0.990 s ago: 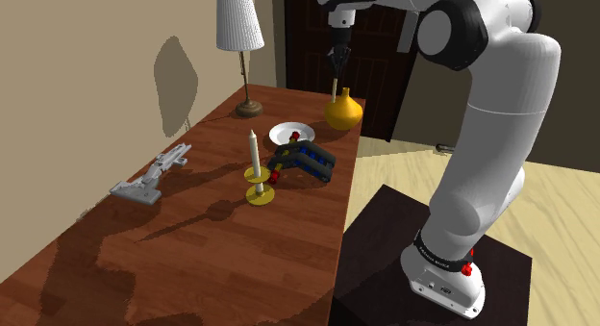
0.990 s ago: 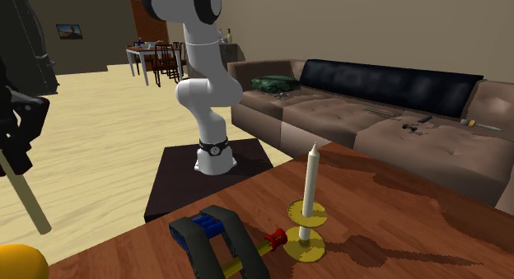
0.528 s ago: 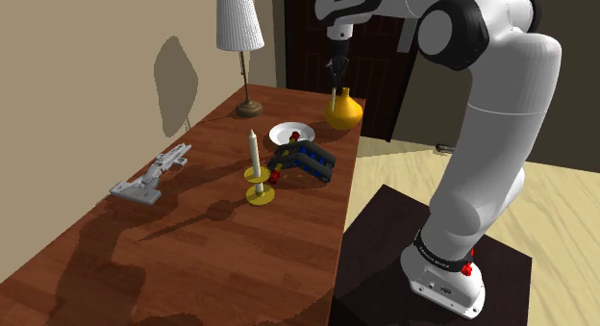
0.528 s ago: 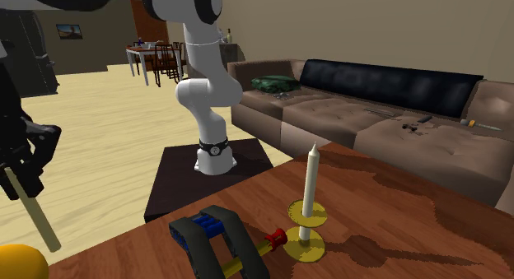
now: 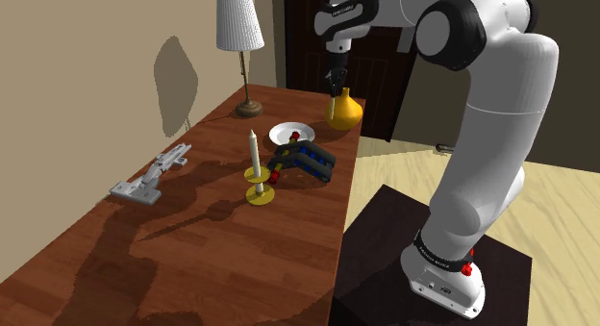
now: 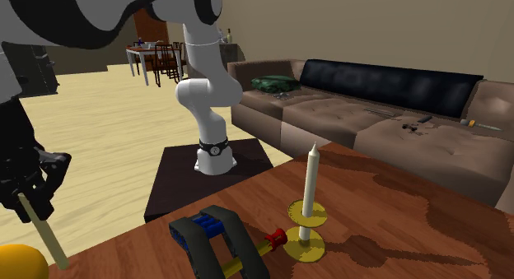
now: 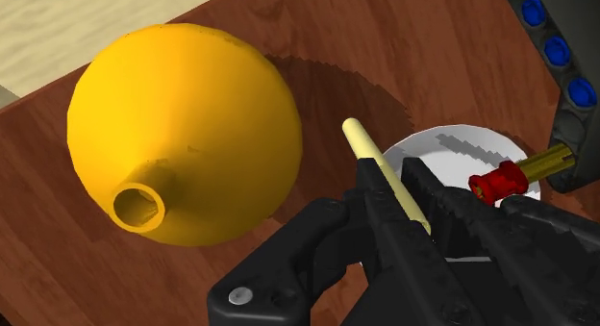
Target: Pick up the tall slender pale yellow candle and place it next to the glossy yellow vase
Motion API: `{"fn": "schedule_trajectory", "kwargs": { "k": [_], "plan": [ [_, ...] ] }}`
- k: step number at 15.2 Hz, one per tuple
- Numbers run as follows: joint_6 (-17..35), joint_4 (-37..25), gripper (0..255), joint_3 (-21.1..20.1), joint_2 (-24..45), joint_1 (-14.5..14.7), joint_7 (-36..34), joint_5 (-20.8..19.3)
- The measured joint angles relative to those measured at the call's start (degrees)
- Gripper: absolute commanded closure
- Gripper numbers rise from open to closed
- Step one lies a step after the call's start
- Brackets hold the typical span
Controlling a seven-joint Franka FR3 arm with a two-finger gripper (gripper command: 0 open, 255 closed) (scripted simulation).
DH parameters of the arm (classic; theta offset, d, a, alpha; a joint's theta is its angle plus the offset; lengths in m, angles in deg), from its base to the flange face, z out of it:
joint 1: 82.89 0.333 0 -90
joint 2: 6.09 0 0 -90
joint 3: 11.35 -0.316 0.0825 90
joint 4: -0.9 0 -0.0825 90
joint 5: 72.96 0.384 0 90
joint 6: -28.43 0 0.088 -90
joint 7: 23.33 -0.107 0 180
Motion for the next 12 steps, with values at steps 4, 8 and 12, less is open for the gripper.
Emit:
{"fn": "schedule_trajectory", "kwargs": {
  "k": [4, 8, 12],
  "plan": [
    [2.82, 2.41, 255, -0.09, 0.43, 0.07, -0.01, 0.14],
    [5.68, 4.57, 255, -0.14, 1.14, 0.02, 0.19, 0.36],
    [8.53, 6.19, 255, -0.22, 2.40, -0.10, 0.46, 0.74]
  ]
}}
